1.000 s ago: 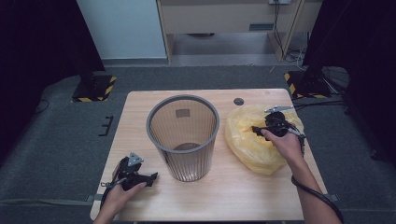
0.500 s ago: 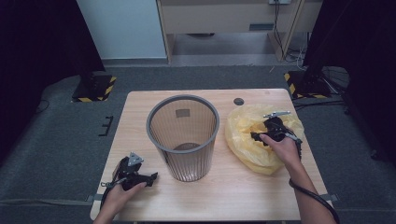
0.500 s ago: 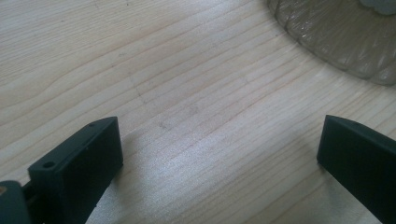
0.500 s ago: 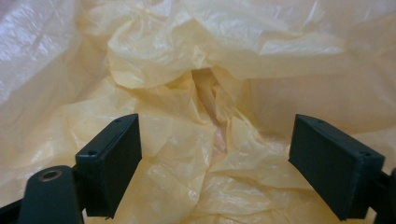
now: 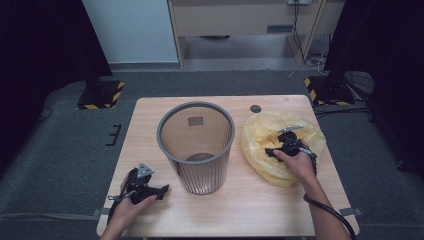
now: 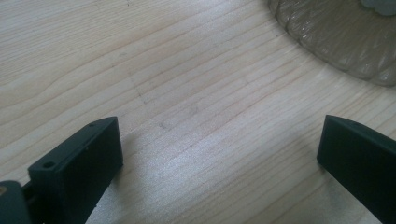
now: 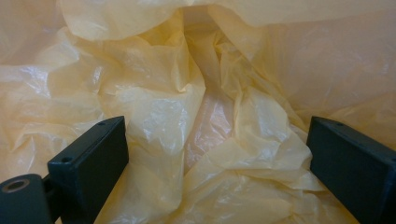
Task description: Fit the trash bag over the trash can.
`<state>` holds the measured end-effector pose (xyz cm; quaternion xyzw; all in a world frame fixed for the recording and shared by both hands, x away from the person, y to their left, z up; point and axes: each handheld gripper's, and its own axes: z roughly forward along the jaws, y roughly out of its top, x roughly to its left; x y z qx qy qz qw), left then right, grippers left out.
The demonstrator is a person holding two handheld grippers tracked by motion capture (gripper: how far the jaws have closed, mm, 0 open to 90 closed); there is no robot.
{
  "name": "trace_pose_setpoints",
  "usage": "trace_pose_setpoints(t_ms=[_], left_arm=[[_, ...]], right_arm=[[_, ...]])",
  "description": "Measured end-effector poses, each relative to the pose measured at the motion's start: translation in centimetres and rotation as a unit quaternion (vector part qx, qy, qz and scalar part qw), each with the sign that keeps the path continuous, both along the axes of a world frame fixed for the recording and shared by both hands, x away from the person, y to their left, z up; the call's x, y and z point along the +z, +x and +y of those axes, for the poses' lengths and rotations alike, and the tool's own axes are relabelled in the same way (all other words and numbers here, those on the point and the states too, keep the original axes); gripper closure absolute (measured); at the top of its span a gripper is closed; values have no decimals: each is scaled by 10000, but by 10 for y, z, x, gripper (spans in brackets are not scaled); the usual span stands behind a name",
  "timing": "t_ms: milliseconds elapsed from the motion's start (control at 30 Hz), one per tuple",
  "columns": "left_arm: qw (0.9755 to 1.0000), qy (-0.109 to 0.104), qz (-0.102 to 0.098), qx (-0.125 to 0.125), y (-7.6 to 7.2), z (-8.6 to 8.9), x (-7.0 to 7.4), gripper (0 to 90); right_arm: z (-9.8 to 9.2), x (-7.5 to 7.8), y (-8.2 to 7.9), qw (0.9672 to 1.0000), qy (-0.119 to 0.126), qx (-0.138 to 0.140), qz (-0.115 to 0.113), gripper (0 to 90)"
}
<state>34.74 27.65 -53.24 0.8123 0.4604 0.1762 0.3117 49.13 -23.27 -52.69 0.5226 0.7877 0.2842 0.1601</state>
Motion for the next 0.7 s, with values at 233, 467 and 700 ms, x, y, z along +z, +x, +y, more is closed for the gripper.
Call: trace_pose_setpoints(t_ms=[233, 467, 700], left_arm=[[10000, 6, 2, 0, 0, 0, 0, 0], [10000, 1, 4, 4, 0, 0, 0, 0], [10000, 2, 4, 3, 0, 0, 0, 0]], right_arm=[[-1, 4, -10, 9993, -93, 267, -237, 451], [-9, 8, -23, 9989, 200, 422, -57, 842], [-16, 19, -39, 9975, 409, 570, 9, 873]])
